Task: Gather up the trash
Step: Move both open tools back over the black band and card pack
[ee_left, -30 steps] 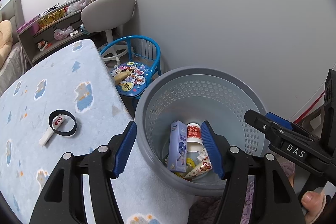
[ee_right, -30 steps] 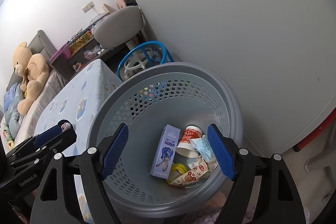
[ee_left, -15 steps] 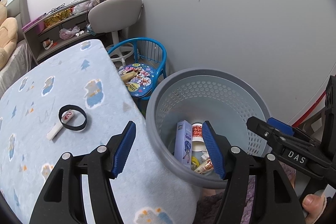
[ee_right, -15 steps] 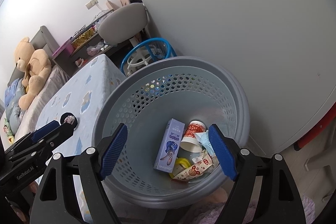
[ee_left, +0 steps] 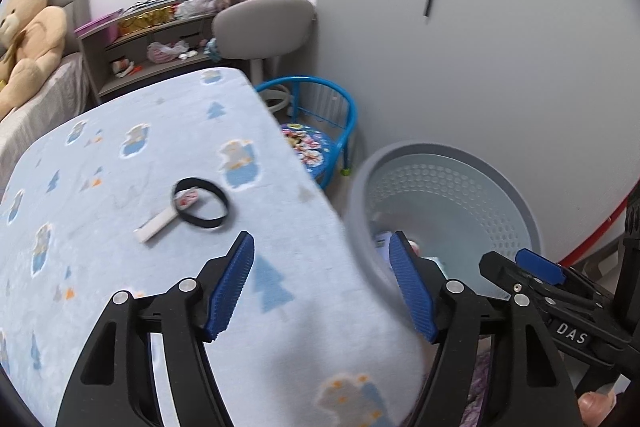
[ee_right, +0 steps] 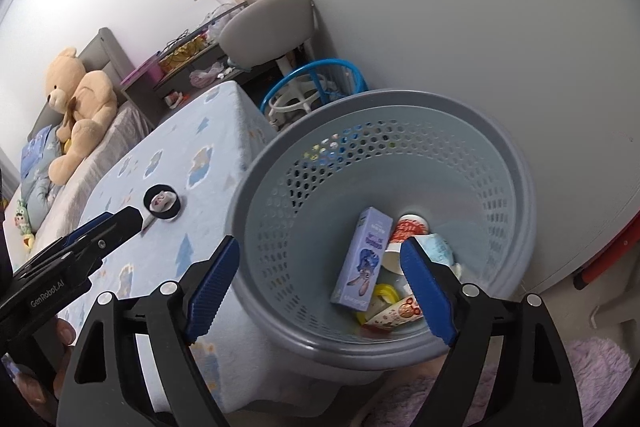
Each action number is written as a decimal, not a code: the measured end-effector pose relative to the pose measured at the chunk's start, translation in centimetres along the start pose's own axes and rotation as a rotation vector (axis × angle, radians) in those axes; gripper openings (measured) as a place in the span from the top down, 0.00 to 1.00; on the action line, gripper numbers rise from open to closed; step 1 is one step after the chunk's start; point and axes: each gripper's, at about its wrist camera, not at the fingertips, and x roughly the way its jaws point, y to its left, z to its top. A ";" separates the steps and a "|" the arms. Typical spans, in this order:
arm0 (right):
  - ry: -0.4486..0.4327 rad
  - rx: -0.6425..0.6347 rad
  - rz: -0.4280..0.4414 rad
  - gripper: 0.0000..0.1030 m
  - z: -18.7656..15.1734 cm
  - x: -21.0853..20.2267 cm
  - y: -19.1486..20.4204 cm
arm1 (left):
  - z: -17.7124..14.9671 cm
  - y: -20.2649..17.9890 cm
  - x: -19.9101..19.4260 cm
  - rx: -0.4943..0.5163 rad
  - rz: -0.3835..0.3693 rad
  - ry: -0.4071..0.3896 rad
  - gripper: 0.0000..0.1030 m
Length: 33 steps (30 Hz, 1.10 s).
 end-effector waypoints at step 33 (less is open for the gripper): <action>0.102 -0.265 0.150 0.18 0.6 7.3 15.6 | -4.9 18.7 -3.6 -0.305 0.233 -0.018 0.34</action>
